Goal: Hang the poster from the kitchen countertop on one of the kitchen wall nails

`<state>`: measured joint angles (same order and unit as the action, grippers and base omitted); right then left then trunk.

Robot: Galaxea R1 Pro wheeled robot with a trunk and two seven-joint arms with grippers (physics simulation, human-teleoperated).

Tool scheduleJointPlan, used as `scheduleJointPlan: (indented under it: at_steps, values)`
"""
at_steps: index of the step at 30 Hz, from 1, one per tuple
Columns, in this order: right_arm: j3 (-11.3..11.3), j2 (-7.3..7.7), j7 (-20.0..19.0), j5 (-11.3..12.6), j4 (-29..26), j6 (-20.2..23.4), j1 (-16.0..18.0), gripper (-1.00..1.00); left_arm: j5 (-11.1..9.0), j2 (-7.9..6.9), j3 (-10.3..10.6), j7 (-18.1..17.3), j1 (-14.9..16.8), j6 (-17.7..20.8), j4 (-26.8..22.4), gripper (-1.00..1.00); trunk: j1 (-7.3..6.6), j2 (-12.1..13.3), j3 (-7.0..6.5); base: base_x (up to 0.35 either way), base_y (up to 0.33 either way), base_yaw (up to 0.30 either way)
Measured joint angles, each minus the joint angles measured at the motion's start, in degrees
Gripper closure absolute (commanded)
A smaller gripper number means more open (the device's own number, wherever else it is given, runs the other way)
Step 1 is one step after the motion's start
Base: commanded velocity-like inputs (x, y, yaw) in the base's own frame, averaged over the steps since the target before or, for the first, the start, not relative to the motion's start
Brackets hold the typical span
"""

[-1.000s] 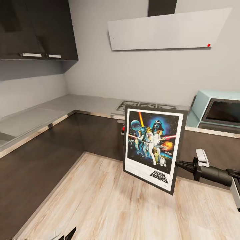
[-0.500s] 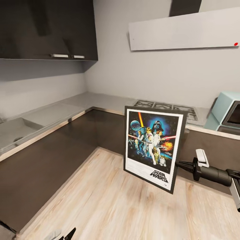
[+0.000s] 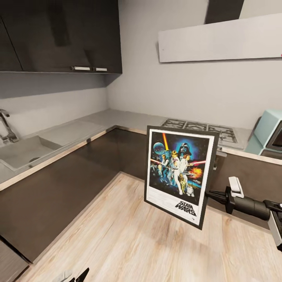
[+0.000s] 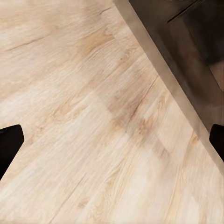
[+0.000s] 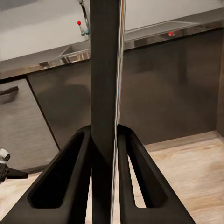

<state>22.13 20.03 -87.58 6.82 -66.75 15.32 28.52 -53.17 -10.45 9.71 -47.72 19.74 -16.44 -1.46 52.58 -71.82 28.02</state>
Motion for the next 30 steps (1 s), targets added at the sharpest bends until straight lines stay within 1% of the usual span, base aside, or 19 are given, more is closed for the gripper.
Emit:
scheduleJointPlan:
  at_steps: [4,10,14,16,20,24,30]
  values:
    - [0.0,0.00,0.0,0.0,0.0,0.0,0.0,1.00,0.0,0.00,0.0,0.0,0.0,0.0,0.0,-1.00,0.00,0.0,-0.37,0.000,0.000,0.000]
    - [-0.1,-0.06,0.0,0.0,0.3,-0.1,0.0,1.00,0.0,0.00,0.0,0.0,0.0,0.0,0.0,-1.00,0.00,0.0,-0.49,0.000,0.000,0.000]
    - [-0.2,-1.04,0.0,-0.1,1.1,-0.3,0.0,1.00,0.0,0.00,0.0,0.0,0.0,0.0,0.0,-1.00,0.00,0.0,-0.50,0.000,0.000,0.000]
    - [-0.2,-1.08,0.0,-0.1,1.2,-0.3,0.0,1.00,0.0,0.00,0.0,0.0,0.0,0.0,0.0,-1.00,0.00,0.0,-0.50,0.000,0.000,0.000]
    - [-0.2,-1.13,0.0,-0.1,1.5,-0.4,0.0,1.00,0.0,0.00,0.0,0.0,0.0,0.0,0.0,-1.00,-0.87,1.6,-1.22,0.000,0.000,0.000]
    - [-0.3,-1.20,0.0,-0.1,1.6,-1.7,0.0,1.00,0.0,0.00,0.0,0.0,0.0,0.0,0.0,-1.00,-1.75,3.2,-1.93,0.000,0.000,0.000]
    - [-0.3,-1.23,0.0,-0.1,1.6,-2.3,0.0,1.00,0.0,0.00,0.0,0.0,0.0,0.0,0.0,-1.00,-3.07,5.6,-3.01,0.000,0.000,0.000]
